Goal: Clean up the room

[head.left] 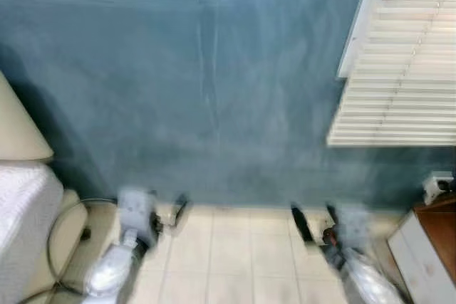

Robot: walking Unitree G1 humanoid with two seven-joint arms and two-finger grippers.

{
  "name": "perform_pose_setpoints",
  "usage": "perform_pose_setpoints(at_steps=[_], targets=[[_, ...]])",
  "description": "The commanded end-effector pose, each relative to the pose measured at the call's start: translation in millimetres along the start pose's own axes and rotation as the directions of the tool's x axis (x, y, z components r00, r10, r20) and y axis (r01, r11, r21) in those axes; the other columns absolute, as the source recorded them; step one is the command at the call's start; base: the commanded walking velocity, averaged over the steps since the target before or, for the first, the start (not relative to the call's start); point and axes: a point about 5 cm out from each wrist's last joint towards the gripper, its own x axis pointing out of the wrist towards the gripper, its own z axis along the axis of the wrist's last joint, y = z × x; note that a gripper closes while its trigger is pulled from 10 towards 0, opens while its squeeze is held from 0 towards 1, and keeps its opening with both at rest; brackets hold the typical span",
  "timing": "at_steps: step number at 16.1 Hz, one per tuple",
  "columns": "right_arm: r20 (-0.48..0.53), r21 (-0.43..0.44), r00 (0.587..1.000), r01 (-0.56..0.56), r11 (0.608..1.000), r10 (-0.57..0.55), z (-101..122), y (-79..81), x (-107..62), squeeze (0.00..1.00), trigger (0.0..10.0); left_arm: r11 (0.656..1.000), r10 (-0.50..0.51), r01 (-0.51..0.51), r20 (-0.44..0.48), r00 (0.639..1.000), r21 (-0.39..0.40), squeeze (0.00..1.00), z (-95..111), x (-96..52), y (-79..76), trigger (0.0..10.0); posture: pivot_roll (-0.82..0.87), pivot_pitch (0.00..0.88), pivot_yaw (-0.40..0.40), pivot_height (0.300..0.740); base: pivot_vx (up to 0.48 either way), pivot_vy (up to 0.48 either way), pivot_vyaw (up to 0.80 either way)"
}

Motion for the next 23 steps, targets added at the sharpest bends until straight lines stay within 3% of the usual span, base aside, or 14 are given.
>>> perform_pose_setpoints(at_steps=[1, 5, 6, 8, 9, 10, 11, 12, 13, 16, 20, 23], targets=[[-0.005, -0.015, 1.000, -0.007, 1.000, 0.007, -0.8, 4.9, -1.2, 0.00, 10.0, 1.000, 0.001, -0.001, -0.024, 1.000, -0.007, 0.00, -4.8, 1.8, -0.5, 10.0, 0.01, 0.000, 0.028, 0.736, 0.000, 0.000, 0.00], [0.052, 0.002, 0.997, -0.051, 0.999, 0.050, 7.3, 5.2, -3.6, 0.00, 10.0, 1.000, -0.016, 0.016, -0.021, 1.000, -0.014, 0.00, -5.7, 5.6, -6.0, 10.0, 0.02, 0.000, 0.021, 0.736, 0.000, 0.000, 0.00], [0.052, -0.007, 0.998, -0.044, 0.999, 0.044, 6.9, 4.2, -2.2, 1.00, 10.0, 1.000, -0.018, 0.018, -0.020, 1.000, -0.001, 1.00, -7.9, 3.5, -3.9, 10.0, 0.02, 0.000, 0.019, 0.736, 0.000, 0.000, 0.00], [0.075, -0.050, 0.997, -0.024, 0.998, 0.028, 10.6, 1.9, -3.6, 1.00, 10.0, 0.999, -0.008, 0.009, -0.024, 1.000, 0.049, 1.00, -9.2, 0.1, -1.5, 10.0, 0.02, 0.000, 0.019, 0.736, 0.000, 0.000, 0.00], [0.060, -0.124, 0.998, 0.003, 0.992, 0.004, 9.0, -3.8, -11.0, 1.00, 10.0, 0.987, -0.008, 0.013, -0.032, 0.999, 0.158, 1.00, -9.8, -5.5, 1.5, 10.0, 0.02, 0.000, 0.017, 0.736, 0.000, 0.000, 0.00], [0.012, -0.172, 1.000, 0.029, 0.985, -0.027, 1.0, -9.7, -21.2, 1.00, 10.0, 0.965, -0.044, 0.058, -0.060, 0.997, 0.256, 1.00, -11.7, -11.9, 0.9, 10.0, 0.02, 0.000, 0.016, 0.736, 0.000, 0.000, 0.00], [-0.034, -0.199, 0.999, 0.033, 0.979, -0.040, -8.6, -13.2, -26.1, 1.00, 10.0, 0.954, -0.130, 0.157, -0.118, 0.984, 0.255, 1.00, -16.6, -16.4, -6.7, 10.0, 0.02, 0.000, 0.016, 0.736, 0.000, 0.000, 0.00], [-0.046, -0.198, 0.999, -0.010, 0.980, 0.001, -14.1, -12.4, -23.5, 0.00, 10.0, 0.957, -0.115, 0.137, -0.099, 0.988, 0.254, 0.00, -14.6, -12.7, -7.6, 10.0, 0.02, 0.000, 0.017, 0.736, 0.000, 0.000, 0.00], [-0.055, -0.229, 0.998, -0.010, 0.973, -0.003, -15.3, -12.7, -21.6, 0.00, 10.0, 0.957, -0.095, 0.116, -0.094, 0.991, 0.264, 0.00, -14.4, -10.3, -6.4, 10.0, 0.02, 0.000, 0.020, 0.736, 0.000, 0.000, 0.00], [-0.026, -0.192, 1.000, -0.011, 0.981, 0.006, -7.0, -11.6, -10.3, 0.00, 10.0, 0.990, -0.048, 0.056, -0.065, 0.997, 0.132, 0.00, -15.2, -1.9, -6.7, 10.0, 0.00, 0.000, 0.024, 0.736, 0.000, -0.427, 0.75], [0.013, -0.134, 0.998, -0.053, 0.990, 0.055, -2.2, -8.5, -3.7, 0.00, 10.0, 0.983, -0.061, 0.068, -0.050, 0.997, 0.172, 0.00, -15.7, 6.3, -16.3, 10.0, 0.00, 0.000, 0.012, 0.736, 0.000, -0.189, 0.64], [0.024, -0.132, 0.998, -0.057, 0.990, 0.061, 1.8, -11.6, 2.5, 0.00, 10.0, 0.988, -0.077, 0.075, 0.014, 0.997, 0.132, 0.00, -3.4, 17.5, -19.2, 10.0, 0.01, 0.000, 0.004, 0.736, 0.000, 0.000, 0.57]])
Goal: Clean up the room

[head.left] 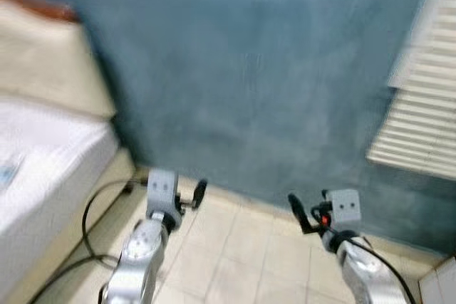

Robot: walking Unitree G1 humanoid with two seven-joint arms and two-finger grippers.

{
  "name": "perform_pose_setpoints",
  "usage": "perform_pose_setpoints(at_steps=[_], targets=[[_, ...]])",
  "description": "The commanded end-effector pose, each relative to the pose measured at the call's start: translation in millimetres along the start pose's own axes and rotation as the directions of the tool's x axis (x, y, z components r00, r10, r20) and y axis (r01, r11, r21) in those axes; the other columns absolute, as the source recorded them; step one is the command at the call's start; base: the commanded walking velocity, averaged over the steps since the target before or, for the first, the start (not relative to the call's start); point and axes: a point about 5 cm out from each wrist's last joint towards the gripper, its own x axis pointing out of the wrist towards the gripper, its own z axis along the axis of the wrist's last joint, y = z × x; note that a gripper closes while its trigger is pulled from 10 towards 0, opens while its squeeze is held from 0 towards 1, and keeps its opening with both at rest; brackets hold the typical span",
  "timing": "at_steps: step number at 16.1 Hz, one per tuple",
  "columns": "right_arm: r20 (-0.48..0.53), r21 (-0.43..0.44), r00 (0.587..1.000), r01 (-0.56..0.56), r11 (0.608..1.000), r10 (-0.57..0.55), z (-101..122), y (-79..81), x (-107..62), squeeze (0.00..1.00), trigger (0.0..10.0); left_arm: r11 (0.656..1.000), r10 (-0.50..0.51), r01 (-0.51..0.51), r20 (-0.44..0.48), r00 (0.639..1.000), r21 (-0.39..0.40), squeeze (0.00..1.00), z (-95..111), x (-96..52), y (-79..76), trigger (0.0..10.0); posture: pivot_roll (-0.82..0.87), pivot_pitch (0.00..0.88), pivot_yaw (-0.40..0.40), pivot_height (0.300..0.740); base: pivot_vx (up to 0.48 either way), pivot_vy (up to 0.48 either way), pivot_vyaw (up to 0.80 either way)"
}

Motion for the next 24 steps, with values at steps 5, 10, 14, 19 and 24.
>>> perform_pose_setpoints(at_steps=[5, 10, 14, 19, 24], targets=[[0.035, 0.000, 0.998, -0.056, 0.998, 0.056, 2.1, 7.2, 3.7, 0.00, 10.0, 0.998, 0.054, -0.054, 0.003, 0.999, 0.036, 0.00, -4.6, -0.9, 6.8, 10.0, 0.01, 0.000, 0.010, 0.740, 0.055, 0.000, 0.49], [0.036, -0.001, 0.997, -0.068, 0.998, 0.068, 1.2, 9.9, 6.7, 0.00, 10.0, 0.994, 0.099, -0.099, -0.007, 0.995, 0.040, 0.00, -5.1, 2.3, 12.0, 10.0, 0.01, 0.000, 0.017, 0.740, 0.283, 0.000, 0.47], [0.038, -0.005, 0.996, -0.076, 0.997, 0.077, 2.9, 10.2, 12.0, 0.00, 10.0, 0.975, 0.206, -0.207, 0.022, 0.978, 0.083, 0.00, -1.4, 5.0, 25.1, 10.0, 0.01, 0.000, 0.017, 0.740, 0.000, 0.000, 0.47], [0.039, -0.007, 0.996, -0.085, 0.996, 0.085, 3.9, 10.7, 16.5, 0.00, 10.0, 0.968, 0.217, -0.219, 0.023, 0.976, 0.123, 0.00, -0.9, 5.5, 25.5, 10.0, 0.02, 0.000, 0.018, 0.740, 0.000, -0.457, 0.47], [0.053, 0.005, 0.996, -0.076, 0.997, 0.076, 3.0, 9.1, 16.3, 0.00, 10.0, 0.972, 0.217, -0.216, 0.003, 0.976, 0.096, 0.00, -9.3, -3.8, 25.2, 10.0, 0.03, 0.000, 0.004, 0.740, 0.116, -0.227, 0.47]])
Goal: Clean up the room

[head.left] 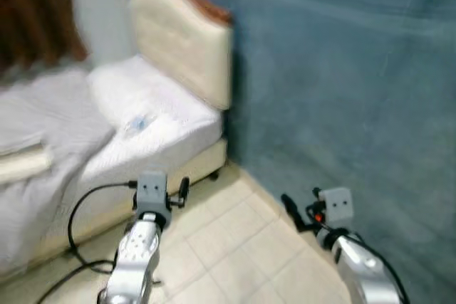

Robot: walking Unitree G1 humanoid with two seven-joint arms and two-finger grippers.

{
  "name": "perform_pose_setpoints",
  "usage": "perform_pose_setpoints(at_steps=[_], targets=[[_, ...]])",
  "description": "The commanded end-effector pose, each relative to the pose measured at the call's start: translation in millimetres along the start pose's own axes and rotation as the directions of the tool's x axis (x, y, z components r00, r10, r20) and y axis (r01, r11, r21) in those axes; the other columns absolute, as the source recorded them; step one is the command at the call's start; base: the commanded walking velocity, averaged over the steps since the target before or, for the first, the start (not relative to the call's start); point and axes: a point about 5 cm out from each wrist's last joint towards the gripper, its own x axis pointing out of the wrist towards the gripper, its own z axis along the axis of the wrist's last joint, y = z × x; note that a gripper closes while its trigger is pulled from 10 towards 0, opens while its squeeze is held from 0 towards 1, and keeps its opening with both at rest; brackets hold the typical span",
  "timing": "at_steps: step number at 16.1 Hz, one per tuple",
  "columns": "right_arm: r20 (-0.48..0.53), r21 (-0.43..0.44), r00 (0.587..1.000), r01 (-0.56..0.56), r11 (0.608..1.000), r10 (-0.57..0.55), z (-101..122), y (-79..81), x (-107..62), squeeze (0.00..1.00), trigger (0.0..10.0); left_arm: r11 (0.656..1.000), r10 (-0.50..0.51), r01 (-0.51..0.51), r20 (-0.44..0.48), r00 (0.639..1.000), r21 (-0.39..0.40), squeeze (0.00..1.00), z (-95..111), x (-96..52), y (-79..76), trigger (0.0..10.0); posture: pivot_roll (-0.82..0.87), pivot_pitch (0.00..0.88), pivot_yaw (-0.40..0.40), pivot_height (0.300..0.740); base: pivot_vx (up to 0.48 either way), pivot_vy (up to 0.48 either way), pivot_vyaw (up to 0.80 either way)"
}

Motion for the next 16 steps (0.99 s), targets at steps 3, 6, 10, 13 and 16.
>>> perform_pose_setpoints(at_steps=[3, 6, 10, 13, 16], targets=[[0.021, 0.019, 1.000, 0.005, 1.000, -0.006, -0.9, 7.2, 1.6, 0.00, 10.0, 0.999, 0.017, -0.017, -0.018, 1.000, -0.043, 0.00, -3.7, -5.3, 4.7, 10.0, 0.04, 0.000, 0.010, 0.740, 0.000, 0.000, 0.47], [0.016, 0.013, 1.000, -0.009, 1.000, 0.009, -4.5, 9.8, -0.3, 0.00, 10.0, 0.997, 0.072, -0.071, 0.034, 0.997, -0.032, 0.00, 7.9, -0.7, 13.8, 10.0, 0.03, 0.000, 0.018, 0.740, 0.000, 0.000, 0.46], [0.028, 0.003, 0.999, -0.025, 1.000, 0.025, -5.4, 8.2, -2.8, 0.00, 10.0, 0.999, 0.042, -0.041, 0.035, 0.999, -0.019, 0.00, 7.9, 0.5, 6.9, 10.0, 0.02, 0.000, 0.019, 0.740, 0.000, 0.000, 0.45], [0.027, 0.010, 0.998, -0.051, 0.999, 0.050, -4.9, 8.7, -2.3, 0.00, 10.0, 1.000, 0.005, -0.003, 0.065, 0.998, -0.023, 0.00, 11.5, 0.2, 0.4, 10.0, 0.02, 0.000, 0.013, 0.740, 0.160, 0.000, 0.43], [0.042, 0.015, 0.999, -0.023, 1.000, 0.022, -1.4, 3.5, 0.5, 0.00, 10.0, 0.998, 0.021, -0.017, 0.073, 0.997, -0.062, 0.00, 13.3, 1.3, -0.3, 10.0, 0.03, 0.000, 0.002, 0.740, 0.480, 0.000, 0.29]])
